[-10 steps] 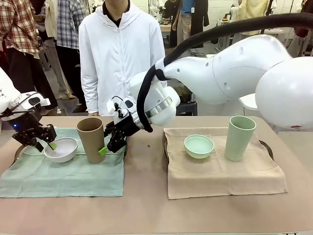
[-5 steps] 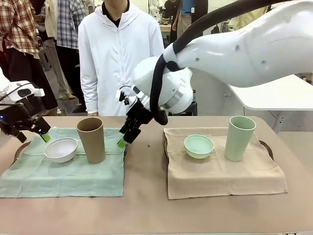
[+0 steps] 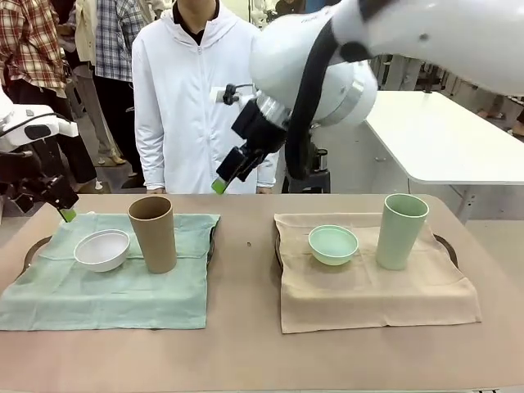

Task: Set up a tray with a mat and arrange the tableware.
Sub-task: Place the Picnic Bowl and Reusable plastic cup back onto the Handle tray in front of the human's position.

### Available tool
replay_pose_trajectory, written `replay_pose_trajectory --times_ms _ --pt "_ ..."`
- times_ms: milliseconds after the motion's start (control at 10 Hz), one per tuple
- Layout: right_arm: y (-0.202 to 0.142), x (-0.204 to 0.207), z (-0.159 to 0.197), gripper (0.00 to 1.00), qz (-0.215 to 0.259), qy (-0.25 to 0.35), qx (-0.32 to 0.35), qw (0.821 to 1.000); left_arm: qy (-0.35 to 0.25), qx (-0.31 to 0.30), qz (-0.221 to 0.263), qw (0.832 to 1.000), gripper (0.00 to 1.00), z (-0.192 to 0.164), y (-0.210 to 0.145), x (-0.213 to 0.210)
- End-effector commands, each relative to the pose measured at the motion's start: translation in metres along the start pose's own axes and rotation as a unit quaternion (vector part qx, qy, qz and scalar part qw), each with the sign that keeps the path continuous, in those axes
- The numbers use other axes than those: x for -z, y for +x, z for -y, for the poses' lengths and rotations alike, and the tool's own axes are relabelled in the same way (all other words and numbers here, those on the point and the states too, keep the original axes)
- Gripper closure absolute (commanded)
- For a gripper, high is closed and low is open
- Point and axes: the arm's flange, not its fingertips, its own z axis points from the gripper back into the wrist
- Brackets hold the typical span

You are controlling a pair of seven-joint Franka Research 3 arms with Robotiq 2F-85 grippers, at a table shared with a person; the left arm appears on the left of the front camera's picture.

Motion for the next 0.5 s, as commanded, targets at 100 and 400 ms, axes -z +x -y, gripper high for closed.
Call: replay_pose_trajectory --times_ms 100,400 --pt "-0.002 -0.015 -0.031 0.00 -0.119 -0.013 0.138 0.983 0.015 -0.022 -0.014 1.000 0.00 0.033 0.017 -0.037" --pt "-0.007 -0.021 -0.042 0.00 -0.190 -0.042 0.237 0.952 0.002 -0.023 -0.011 1.000 0.00 0.076 0.033 -0.066"
